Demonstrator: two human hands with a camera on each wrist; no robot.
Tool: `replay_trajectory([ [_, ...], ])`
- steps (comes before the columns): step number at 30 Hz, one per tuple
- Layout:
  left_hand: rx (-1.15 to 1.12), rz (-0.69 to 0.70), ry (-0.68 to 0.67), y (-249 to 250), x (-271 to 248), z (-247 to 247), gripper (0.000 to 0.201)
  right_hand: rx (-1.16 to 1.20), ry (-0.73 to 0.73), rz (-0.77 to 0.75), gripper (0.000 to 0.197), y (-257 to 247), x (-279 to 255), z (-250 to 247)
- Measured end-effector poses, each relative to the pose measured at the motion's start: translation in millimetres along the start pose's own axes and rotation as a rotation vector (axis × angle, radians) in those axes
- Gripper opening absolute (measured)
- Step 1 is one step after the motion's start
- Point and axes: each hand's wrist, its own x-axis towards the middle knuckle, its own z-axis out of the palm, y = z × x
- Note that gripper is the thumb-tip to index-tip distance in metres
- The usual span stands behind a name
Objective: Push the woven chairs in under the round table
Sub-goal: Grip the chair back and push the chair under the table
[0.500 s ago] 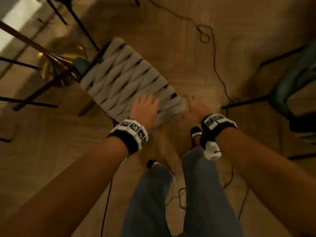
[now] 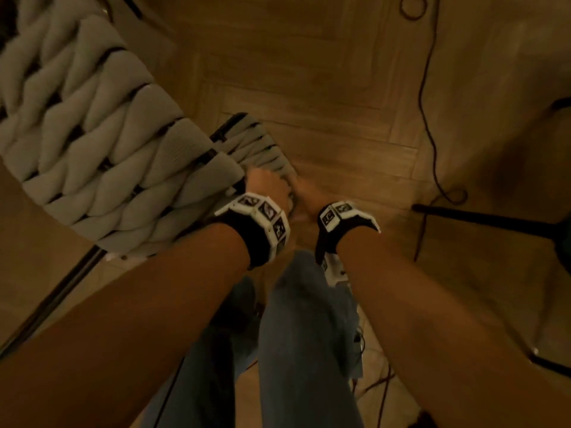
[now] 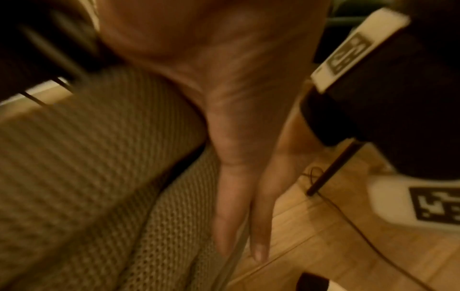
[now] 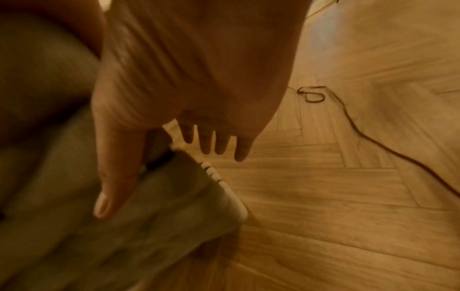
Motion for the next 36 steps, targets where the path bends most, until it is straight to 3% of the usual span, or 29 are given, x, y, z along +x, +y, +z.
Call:
replay_trajectory([
  [1, 0.028, -0.011, -0.032, 4, 7, 4, 0.027, 0.004, -0.013, -0.025, 0.101, 2, 0, 4],
  [3, 0.041, -0.014, -0.03, 7, 12, 3, 0.035, 0.052, -0.059, -0.03, 0.049, -5, -7, 3],
  [5, 0.054, -0.016, -0.008, 1, 5, 0, 0.039, 0.101, -0.052, -0.039, 0.027, -9, -12, 7],
  [11, 0.04, -0.064, 0.055, -39, -48, -18, 0.037, 0.094, 0.02, -0.103, 0.014, -62, -54, -12],
  [16, -0.044, -0.102, 0.142, -78, -131, -46, 0.031, -0.051, 0.068, -0.151, 0.024, -117, -109, -49],
  [19, -0.083, -0.104, 0.24, -110, -196, -65, 0.035, -0.153, 0.106, -0.189, 0.033, -163, -152, -89],
  [25, -0.203, -0.177, 0.489, -169, -316, -66, 0.035, -0.464, 0.219, -0.378, 0.027, -266, -238, -155],
  [30, -0.39, -0.261, 0.638, -196, -392, -6, 0.04, -0.684, 0.308, -0.505, 0.029, -339, -285, -147],
  [36, -0.674, -0.349, 0.685, -177, -439, 146, 0.051, -0.956, 0.222, -0.702, 0.018, -387, -327, -55],
])
